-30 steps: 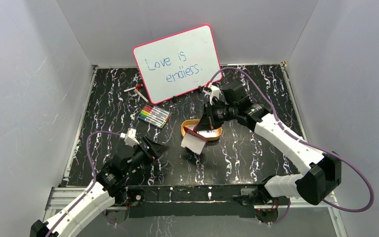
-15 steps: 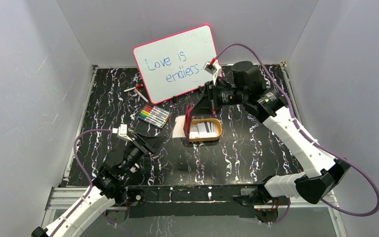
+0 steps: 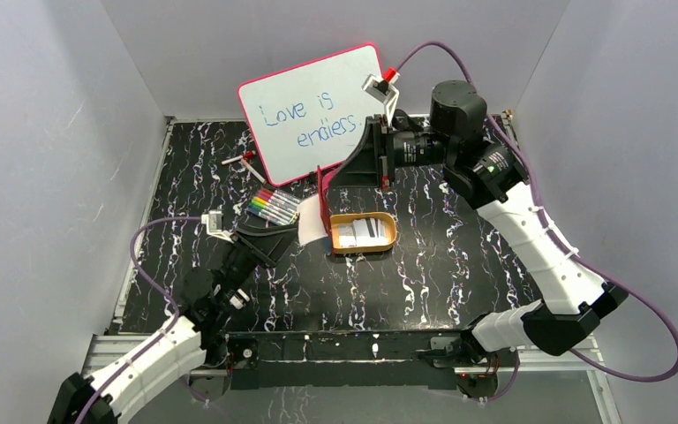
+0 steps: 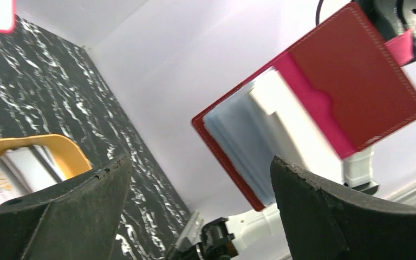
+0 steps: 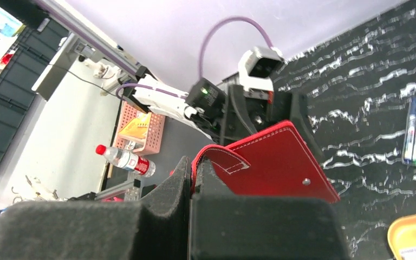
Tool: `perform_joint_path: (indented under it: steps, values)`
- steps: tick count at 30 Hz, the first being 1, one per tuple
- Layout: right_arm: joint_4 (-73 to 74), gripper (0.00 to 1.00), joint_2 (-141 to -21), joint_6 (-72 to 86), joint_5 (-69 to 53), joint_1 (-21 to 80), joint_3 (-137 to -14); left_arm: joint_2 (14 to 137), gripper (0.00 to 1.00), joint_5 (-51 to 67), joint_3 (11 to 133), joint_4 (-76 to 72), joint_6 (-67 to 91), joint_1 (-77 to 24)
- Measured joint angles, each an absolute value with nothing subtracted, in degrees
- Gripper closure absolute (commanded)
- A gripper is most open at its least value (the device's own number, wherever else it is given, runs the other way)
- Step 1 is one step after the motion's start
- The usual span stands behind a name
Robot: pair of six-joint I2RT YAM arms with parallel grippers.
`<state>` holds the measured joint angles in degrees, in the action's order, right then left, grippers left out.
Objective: Put the credit cards into the card holder
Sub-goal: Place the card holder at the center of the board.
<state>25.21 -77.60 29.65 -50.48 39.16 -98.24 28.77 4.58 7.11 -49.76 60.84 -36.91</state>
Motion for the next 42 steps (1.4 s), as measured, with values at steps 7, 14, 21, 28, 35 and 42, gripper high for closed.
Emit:
perform_joint_path:
  steps: [7,14,21,28,35,42]
  values:
    - [17.6,1.00,-78.9,34.2,-53.6,39.6,-103.2,43.8,0.02,8.5,7.1,-69.9,69.3,-36.9]
    - [11.2,1.00,-79.3,38.8,-55.5,39.7,-103.5,54.4,0.02,13.2,11.6,-84.8,74.3,-36.9]
    - [7.6,1.00,-78.8,40.3,-55.9,39.8,-102.0,63.0,0.04,16.0,16.2,-88.6,79.1,-36.9]
    - [12.0,1.00,-72.2,35.0,-50.5,39.9,-89.6,49.0,0.04,12.3,3.8,-87.5,77.8,-36.7]
    - [16.2,1.00,-66.8,30.4,-38.9,47.9,-74.2,4.6,0.04,5.5,1.2,-57.5,70.2,-36.2]
    - [6.2,1.00,-66.6,35.0,-30.8,56.8,-56.4,9.1,0.03,-1.9,20.8,-12.7,54.9,-36.1]
